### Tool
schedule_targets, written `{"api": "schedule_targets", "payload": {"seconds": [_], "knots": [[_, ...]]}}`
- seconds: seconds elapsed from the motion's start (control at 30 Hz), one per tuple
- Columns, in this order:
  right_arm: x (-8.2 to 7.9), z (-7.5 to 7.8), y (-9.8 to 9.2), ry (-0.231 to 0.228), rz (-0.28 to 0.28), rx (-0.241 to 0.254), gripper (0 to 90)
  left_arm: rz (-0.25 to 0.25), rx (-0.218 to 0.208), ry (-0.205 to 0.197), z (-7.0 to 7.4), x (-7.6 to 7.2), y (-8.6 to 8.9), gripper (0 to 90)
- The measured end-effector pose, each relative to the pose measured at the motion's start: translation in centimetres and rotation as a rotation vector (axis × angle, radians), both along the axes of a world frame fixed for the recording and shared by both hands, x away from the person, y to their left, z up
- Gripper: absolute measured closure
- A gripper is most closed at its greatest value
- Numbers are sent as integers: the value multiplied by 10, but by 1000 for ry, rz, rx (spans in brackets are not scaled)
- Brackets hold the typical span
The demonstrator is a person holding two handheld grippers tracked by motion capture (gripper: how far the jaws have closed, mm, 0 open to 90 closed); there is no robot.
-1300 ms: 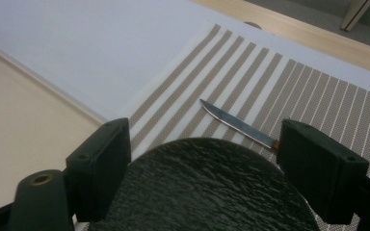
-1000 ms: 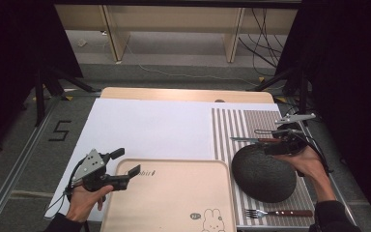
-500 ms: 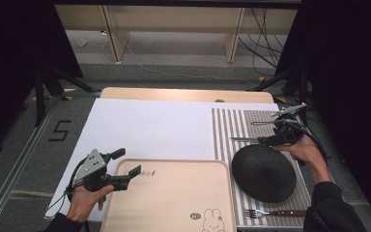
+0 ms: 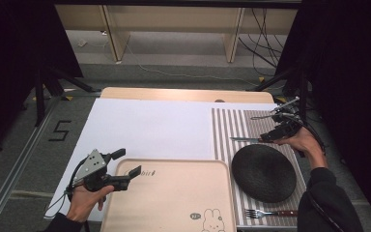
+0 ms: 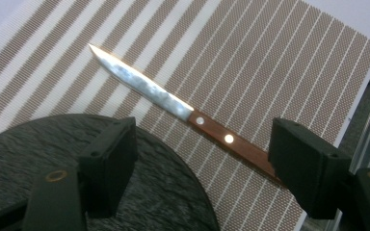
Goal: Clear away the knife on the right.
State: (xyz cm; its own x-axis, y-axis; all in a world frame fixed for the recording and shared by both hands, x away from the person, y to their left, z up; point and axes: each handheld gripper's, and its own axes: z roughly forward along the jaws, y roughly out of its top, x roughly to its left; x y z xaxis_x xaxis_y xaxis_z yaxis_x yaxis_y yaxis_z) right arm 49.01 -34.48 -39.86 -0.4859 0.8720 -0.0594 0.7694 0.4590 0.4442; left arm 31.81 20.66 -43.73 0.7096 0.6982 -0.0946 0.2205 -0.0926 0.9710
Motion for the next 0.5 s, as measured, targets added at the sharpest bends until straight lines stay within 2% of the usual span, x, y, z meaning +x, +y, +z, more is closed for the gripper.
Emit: {"api": "schedule_targets", "payload": {"seconds": [0.03,0.07,0.1,0.13,0.2,0.3,0.33,0.37,0.47,0.5], "knots": [[0,0,0,0,0,0,267,0,1,0,0,0,0,160],[0,0,0,20,-17,3,267,-1,3,2,0,0,0,160],[2,-3,-1,5,-11,-2,266,-2,4,2,0,0,0,160],[3,-3,-2,24,-19,-12,267,-2,3,2,0,0,0,160],[6,-5,-6,38,5,-33,271,-3,3,2,0,0,-1,160],[8,-8,-5,54,4,-50,271,-4,5,3,-1,0,-1,160],[7,-8,-4,85,-7,-54,269,-5,5,4,-1,0,-1,160],[9,-9,-5,69,6,-65,269,-5,5,3,-1,0,-1,160],[12,-12,-4,78,22,-78,275,-6,6,4,-1,0,-1,160],[16,-15,-4,77,39,-106,280,-6,6,4,-1,0,-1,160]]}}
